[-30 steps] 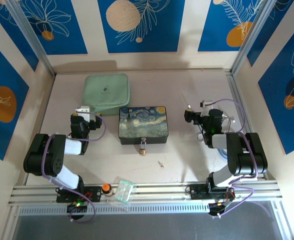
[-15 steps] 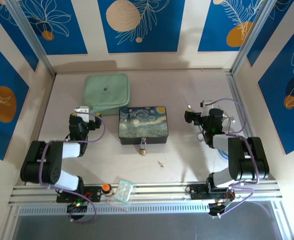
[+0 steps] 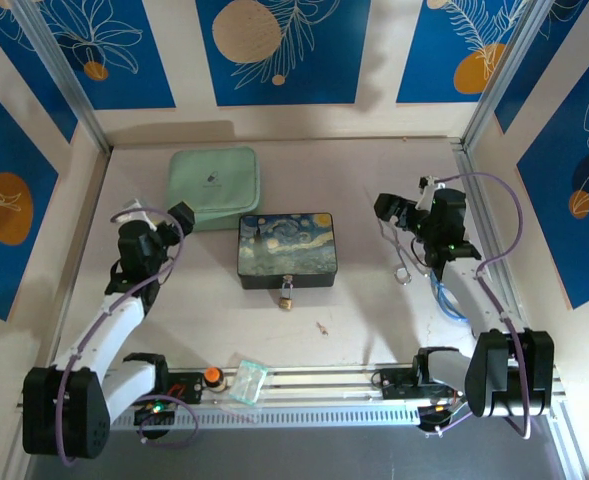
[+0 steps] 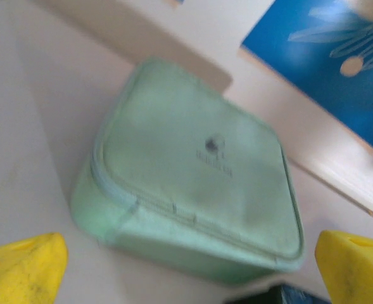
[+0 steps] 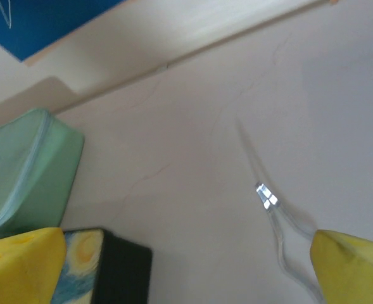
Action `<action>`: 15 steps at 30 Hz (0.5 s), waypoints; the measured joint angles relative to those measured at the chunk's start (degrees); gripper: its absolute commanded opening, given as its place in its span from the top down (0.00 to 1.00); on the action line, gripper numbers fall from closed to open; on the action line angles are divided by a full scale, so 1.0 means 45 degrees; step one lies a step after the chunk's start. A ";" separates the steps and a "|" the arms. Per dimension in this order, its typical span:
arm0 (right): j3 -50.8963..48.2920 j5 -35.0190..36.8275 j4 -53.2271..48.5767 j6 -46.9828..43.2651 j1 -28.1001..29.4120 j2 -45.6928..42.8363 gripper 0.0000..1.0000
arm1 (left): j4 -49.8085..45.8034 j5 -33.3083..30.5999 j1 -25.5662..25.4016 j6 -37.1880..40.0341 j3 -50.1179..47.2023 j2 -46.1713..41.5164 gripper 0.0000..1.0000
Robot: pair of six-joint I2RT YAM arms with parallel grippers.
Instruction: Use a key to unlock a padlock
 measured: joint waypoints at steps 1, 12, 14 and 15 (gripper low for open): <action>0.0136 -0.0155 -0.0461 0.0024 0.0112 -0.0024 0.00 | -0.0559 0.0345 -0.0024 -0.0369 0.0019 -0.0029 0.00; -0.0991 -0.0529 -0.4770 0.0063 0.3011 -0.2987 0.15 | -0.4716 0.1287 -0.3356 -0.2045 -0.0287 -0.2380 0.00; -0.1311 -0.0325 -0.5192 0.0180 0.3881 -0.3711 0.23 | -0.5183 0.1234 -0.4172 -0.2312 -0.0199 -0.2322 0.00; -0.1515 -0.0272 -0.5343 0.0301 0.4269 -0.3997 0.27 | -0.5353 0.1195 -0.4614 -0.2443 -0.0194 -0.2283 0.00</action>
